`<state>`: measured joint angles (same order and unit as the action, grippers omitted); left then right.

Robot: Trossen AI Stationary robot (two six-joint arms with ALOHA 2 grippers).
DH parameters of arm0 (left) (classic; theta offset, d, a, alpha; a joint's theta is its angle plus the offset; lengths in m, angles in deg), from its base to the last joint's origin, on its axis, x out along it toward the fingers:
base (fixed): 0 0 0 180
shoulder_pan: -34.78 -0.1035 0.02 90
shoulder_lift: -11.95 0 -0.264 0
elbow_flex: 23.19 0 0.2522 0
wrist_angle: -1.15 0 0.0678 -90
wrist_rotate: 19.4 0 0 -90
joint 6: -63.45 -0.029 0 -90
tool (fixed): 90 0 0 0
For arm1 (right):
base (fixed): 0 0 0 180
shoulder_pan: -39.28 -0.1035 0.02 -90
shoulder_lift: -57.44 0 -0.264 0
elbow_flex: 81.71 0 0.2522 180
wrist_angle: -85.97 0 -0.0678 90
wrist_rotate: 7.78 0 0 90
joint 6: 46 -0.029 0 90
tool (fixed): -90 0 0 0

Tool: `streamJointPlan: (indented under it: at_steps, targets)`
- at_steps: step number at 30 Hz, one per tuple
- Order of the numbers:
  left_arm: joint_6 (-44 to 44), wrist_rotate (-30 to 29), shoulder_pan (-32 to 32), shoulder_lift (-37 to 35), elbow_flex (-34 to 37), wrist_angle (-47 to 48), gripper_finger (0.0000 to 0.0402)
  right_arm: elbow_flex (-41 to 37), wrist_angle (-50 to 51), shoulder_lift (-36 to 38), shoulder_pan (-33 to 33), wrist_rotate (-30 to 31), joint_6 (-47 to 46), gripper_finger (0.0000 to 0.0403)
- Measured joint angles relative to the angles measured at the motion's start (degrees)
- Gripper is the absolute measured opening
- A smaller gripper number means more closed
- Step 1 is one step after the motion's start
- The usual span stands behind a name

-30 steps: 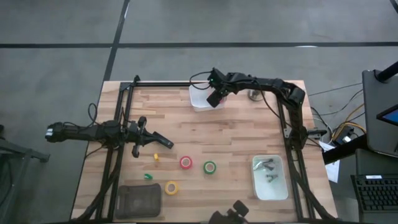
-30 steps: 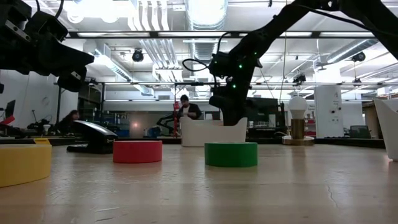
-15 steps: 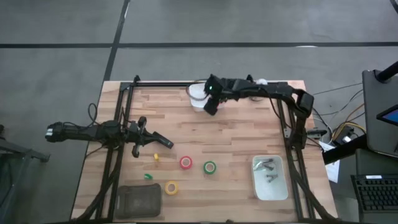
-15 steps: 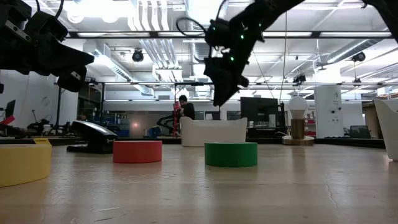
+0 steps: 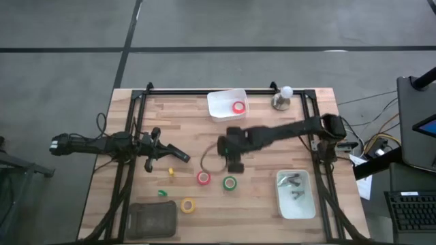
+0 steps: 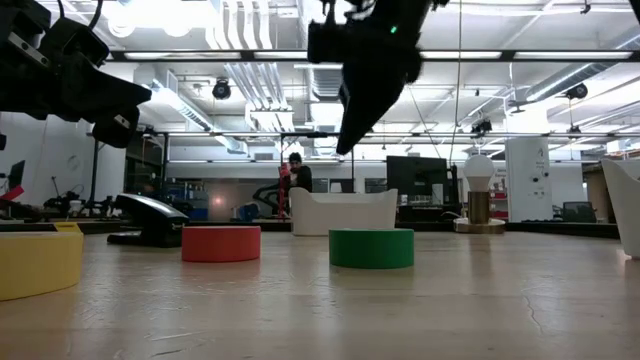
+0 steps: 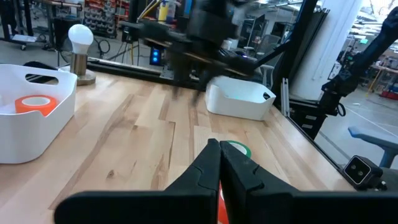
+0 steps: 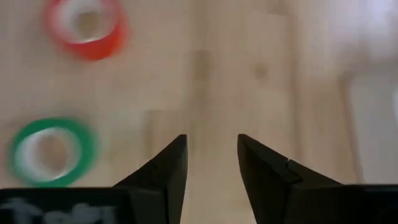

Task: Pick and place Stapler, Stapler remover, tape
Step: Put the green tape into the white bin

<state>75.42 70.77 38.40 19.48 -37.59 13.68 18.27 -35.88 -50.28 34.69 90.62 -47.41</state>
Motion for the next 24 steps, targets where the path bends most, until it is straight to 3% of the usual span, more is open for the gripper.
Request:
streamJointPlan:
  at_steps: [10, 24]
  targets:
    - [0.0, 0.0, 0.0, 0.0, 0.0, 0.0, 0.0007, -1.6, -3.4, -0.3, -10.3, -0.1, -0.1, 0.0158]
    - [0.0, 0.0, 0.0, 0.0, 0.0, 0.0, 0.0007, -10.6, -12.3, -0.4, -9.9, -0.1, -4.4, 0.0172]
